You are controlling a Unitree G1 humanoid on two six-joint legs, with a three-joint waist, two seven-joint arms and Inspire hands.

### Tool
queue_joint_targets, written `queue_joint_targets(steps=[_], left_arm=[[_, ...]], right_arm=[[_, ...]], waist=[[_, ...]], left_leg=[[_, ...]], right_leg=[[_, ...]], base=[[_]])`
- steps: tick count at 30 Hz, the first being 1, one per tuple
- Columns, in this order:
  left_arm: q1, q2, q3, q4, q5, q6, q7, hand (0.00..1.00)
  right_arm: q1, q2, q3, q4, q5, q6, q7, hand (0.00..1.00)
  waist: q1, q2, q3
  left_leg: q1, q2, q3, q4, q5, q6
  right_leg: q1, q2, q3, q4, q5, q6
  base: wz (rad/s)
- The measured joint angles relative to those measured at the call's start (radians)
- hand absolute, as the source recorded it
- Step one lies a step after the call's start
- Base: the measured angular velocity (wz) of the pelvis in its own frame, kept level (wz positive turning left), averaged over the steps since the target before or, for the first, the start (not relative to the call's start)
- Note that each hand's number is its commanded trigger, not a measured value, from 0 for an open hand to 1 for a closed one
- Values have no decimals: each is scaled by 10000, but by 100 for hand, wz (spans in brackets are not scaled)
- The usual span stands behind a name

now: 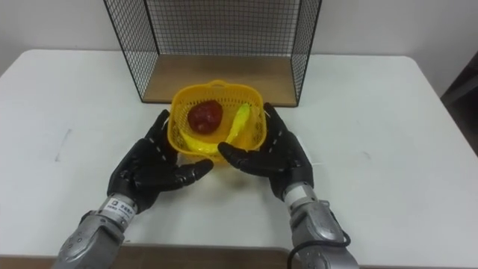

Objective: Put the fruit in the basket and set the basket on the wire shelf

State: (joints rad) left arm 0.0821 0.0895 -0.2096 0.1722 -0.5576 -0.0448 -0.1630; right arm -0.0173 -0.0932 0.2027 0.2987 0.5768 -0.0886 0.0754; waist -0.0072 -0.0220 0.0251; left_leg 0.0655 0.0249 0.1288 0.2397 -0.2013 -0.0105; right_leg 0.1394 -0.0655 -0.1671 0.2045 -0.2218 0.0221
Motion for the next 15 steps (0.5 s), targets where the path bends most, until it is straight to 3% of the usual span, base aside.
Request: queue_joint_targets(steps=[11, 15], left_arm=[[-87, -71, -75, -45, 4, -39, 91, 0], [-371, -87, -243, -43, 4, -43, 385, 0]], right_arm=[[-124, 57, 148, 53, -885, -109, -397, 0], [-202, 63, 150, 50, -1335, -98, -592, 0]], waist=[[-161, -9, -16], [-156, -9, -16]], left_leg=[[15, 0, 10, -3, 0, 0], [12, 0, 13, -3, 1, 0]], right_leg=[[75, -2, 22, -3, 0, 0], [12, -1, 23, 7, 0, 0]], base=[[0], [0]])
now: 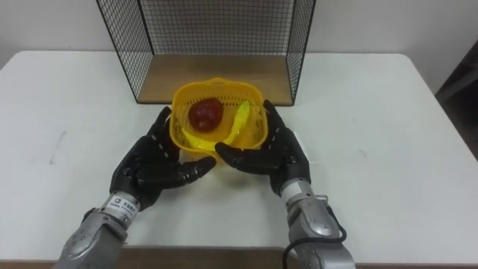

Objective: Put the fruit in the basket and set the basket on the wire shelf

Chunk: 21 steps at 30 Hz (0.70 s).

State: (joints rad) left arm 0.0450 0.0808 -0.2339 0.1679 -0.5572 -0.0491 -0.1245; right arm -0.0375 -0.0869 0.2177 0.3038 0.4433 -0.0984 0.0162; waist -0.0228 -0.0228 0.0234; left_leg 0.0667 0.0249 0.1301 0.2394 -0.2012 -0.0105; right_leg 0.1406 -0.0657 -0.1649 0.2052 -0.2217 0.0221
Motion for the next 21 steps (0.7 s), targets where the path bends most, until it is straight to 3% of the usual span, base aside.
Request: queue_joint_targets(steps=[5, 21], left_arm=[[-326, -39, -14, 0, 2, -1, 137, 0], [-500, -151, -93, 0, 1, -16, 422, 0]], right_arm=[[-132, 6, -4, 0, -83, -4, -186, 0], [-200, 45, -2, -22, -156, -6, -499, 0]], waist=[[-30, 0, 0], [-202, -48, 16]], left_leg=[[7, 2, 0, 4, 0, 0], [60, 0, 15, 3, 0, 0]], right_leg=[[2, 0, 9, 10, 0, 0], [35, -2, 15, 20, -1, 1]], base=[[0], [0]])
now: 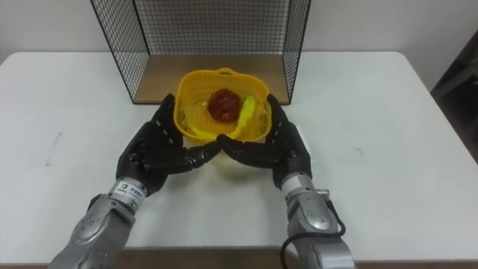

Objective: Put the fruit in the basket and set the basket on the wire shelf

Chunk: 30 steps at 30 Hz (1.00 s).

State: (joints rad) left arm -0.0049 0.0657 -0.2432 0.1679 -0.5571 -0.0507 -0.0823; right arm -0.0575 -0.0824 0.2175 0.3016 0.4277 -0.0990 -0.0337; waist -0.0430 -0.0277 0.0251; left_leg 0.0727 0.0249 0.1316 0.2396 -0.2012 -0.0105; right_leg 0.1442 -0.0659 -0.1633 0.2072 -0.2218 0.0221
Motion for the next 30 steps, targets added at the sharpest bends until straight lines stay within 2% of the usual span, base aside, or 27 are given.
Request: queue_joint_targets(steps=[10, 13, 30], left_arm=[[-463, -43, -54, -1, 4, -71, 289, 0], [-510, -66, -54, -3, 2, -236, 330, 0], [-510, -88, -46, -259, -1, -478, 359, 0]], right_arm=[[-189, 31, -9, -478, -3, -38, -208, 0], [-316, 27, -24, -545, -2, -39, -221, 0], [-421, 1, -53, -1269, -53, -29, -306, 0]], waist=[[-47, -163, 12], [-63, -166, 9], [-50, -139, -27]], left_leg=[[43, 11, 86, 96, -1, 1], [61, 28, 96, 122, -2, 0], [-4, 108, 118, 373, -34, 10]], right_leg=[[-11, -3, 141, 140, -7, 11], [3, 6, 139, 141, -7, 11], [-46, 18, 125, 435, -17, 12]], base=[[-2], [0], [0]])
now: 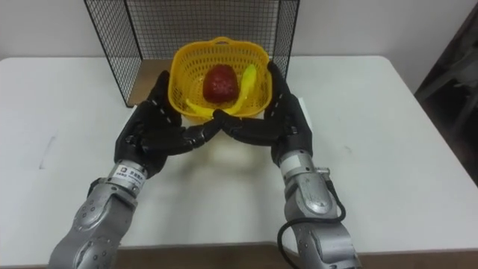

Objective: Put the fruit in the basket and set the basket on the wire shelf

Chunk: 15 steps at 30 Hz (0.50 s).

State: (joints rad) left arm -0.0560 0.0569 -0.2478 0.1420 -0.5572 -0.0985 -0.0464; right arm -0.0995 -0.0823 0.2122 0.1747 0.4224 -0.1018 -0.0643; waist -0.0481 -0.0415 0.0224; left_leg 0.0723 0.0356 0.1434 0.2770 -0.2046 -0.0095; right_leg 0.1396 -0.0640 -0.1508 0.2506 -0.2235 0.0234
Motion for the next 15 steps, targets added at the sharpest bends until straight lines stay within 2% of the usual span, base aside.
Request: queue_joint_targets(steps=[2, 5, 8, 9, 10, 11, 13, 15], left_arm=[[1, 0, 0, -35, 0, -10, 0, 0], [1, 1, 26, -178, 27, -19, -1, 0], [1, -15, 77, -208, 28, -45, -4, 0], [6, -13, 94, -207, 39, -49, -5, 0], [7, -13, 97, -206, 39, -49, -6, 0], [8, -12, 98, -207, 22, -50, -9, 0], [12, 13, 99, -207, 5, -49, -9, 0], [15, 4, 86, -210, 5, -48, -10, 0]], right_arm=[[8, 1, -1, 4, 24, 0, -3, 0], [6, 13, -5, 6, 30, -50, -2, 0], [5, 70, -23, 5, 75, -94, 17, 0], [6, 72, -61, 6, 42, -95, 77, 0], [7, 79, -78, 6, 26, -94, 127, 0], [8, 78, -85, 5, 8, -95, 139, 0], [18, 81, -78, 7, 10, -95, 167, 0], [21, 14, -80, 53, 100, -96, 235, 0]], waist=[[19, 1, -5], [94, 14, -8], [271, 24, -13], [308, 22, -15], [322, 16, -16], [335, -7, -49], [480, -34, -75], [515, 104, -79]], left_leg=[[-52, 62, 1, 148, -88, 0], [-313, 243, 62, 850, -431, -39], [-689, 614, 147, 1999, -987, -134], [-877, 775, 139, 2497, -1262, -197], [-961, 816, 101, 2727, -1370, -226], [-1125, 900, 82, 3144, -1525, -258], [-1251, 979, 93, 3617, -1645, -337], [-1570, 1242, 85, 4478, -1599, -341]], right_leg=[[-114, 30, -33, 134, -38, -19], [-372, 121, 88, 696, -260, -76], [-667, 299, 145, 1427, -672, -238], [-849, 352, 123, 1908, -953, -314], [-937, 355, 107, 2177, -1101, -345], [-1131, 372, 114, 2648, -1363, -383], [-1372, 389, 209, 3193, -1668, -464], [-1421, 542, 378, 3406, -1874, -580]], base=[[-2], [-11], [-19], [-7], [-3], [-5], [-9], [-11]])
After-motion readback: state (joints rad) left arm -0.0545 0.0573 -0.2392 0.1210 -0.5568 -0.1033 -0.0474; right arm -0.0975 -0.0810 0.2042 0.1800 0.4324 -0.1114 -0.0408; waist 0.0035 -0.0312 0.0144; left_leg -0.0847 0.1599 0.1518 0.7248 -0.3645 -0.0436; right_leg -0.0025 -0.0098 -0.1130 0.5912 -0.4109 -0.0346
